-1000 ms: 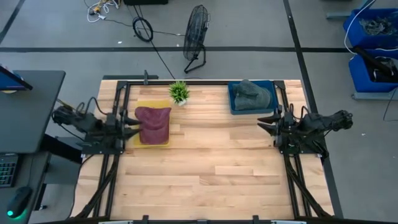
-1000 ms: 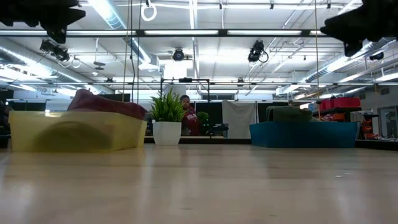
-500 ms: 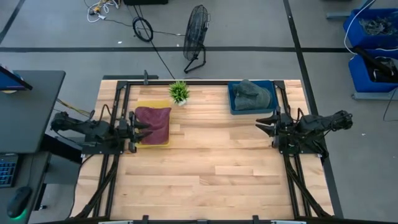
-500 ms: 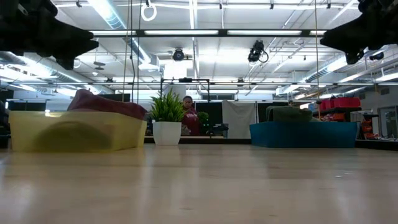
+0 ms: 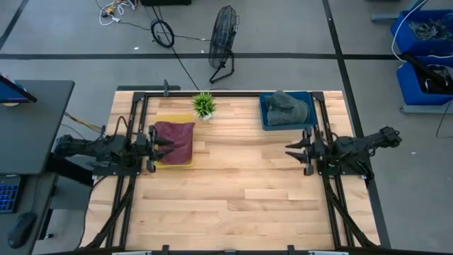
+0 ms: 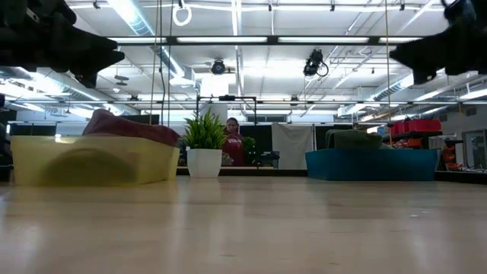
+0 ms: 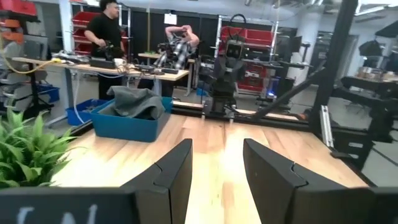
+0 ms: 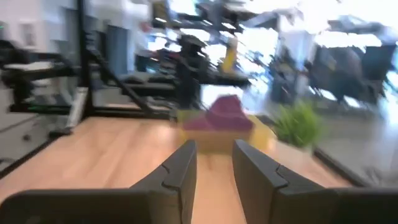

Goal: Pick & Place hat
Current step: Return to Home Position

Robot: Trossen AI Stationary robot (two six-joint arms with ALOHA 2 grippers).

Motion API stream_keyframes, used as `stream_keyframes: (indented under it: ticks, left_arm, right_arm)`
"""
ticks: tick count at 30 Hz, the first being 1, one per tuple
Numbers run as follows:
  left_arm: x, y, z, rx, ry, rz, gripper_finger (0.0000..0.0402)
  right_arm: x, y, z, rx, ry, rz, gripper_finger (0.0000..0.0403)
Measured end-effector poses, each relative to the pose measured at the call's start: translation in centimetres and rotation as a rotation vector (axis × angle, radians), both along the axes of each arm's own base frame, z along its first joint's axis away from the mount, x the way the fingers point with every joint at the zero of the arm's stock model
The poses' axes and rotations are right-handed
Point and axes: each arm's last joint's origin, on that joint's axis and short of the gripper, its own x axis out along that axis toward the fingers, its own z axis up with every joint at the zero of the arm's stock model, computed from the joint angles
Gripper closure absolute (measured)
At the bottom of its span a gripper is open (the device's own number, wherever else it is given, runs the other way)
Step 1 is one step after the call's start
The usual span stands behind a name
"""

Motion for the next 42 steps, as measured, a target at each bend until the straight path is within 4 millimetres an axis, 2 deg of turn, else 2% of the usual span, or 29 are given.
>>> stream_keyframes:
  ticks: [5,18,42]
  left_arm:
    - [0.0,0.1,0.0,0.045,0.010,0.000,0.0255]
    - [0.0,0.1,-1.1,0.023,0.124,-0.027,0.0255]
    - [0.1,0.1,-1.0,0.020,0.106,-0.024,0.0255]
  right_arm:
    - [0.1,0.4,-0.3,-0.104,-0.021,0.106,0.0296]
    - [0.2,0.4,-0.6,0.000,0.005,0.122,0.0296]
    - [0.2,0.4,-0.6,-0.004,0.005,0.122,0.0296]
